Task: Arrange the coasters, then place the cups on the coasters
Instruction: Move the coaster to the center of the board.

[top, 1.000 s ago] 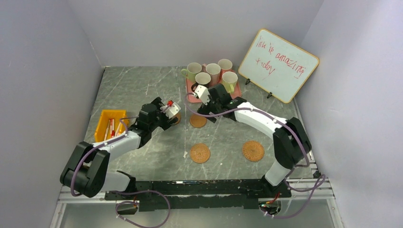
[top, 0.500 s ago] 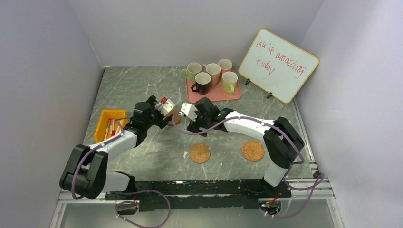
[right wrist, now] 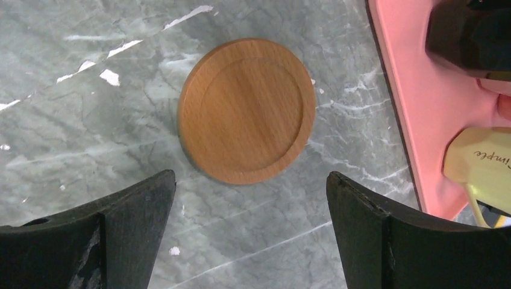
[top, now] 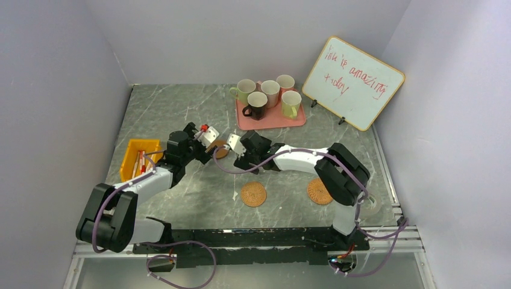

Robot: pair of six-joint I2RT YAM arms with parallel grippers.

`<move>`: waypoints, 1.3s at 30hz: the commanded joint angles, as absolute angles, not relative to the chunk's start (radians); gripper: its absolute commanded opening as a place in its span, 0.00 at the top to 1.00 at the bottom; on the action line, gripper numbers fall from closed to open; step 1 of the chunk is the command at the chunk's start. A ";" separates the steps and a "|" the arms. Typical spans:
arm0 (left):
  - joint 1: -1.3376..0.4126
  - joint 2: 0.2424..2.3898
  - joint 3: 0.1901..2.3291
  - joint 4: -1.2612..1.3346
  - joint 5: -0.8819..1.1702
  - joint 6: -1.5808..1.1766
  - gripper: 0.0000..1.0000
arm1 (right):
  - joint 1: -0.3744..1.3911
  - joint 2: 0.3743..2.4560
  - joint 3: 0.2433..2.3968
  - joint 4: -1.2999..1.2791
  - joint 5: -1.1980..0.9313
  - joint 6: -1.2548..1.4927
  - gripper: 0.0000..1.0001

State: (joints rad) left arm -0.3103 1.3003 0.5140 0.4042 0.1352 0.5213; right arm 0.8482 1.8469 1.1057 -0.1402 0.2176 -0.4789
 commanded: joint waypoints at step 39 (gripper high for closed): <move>-0.296 1.339 0.507 0.457 0.168 0.506 0.04 | 0.836 1.639 1.060 -0.253 -0.135 -0.505 0.00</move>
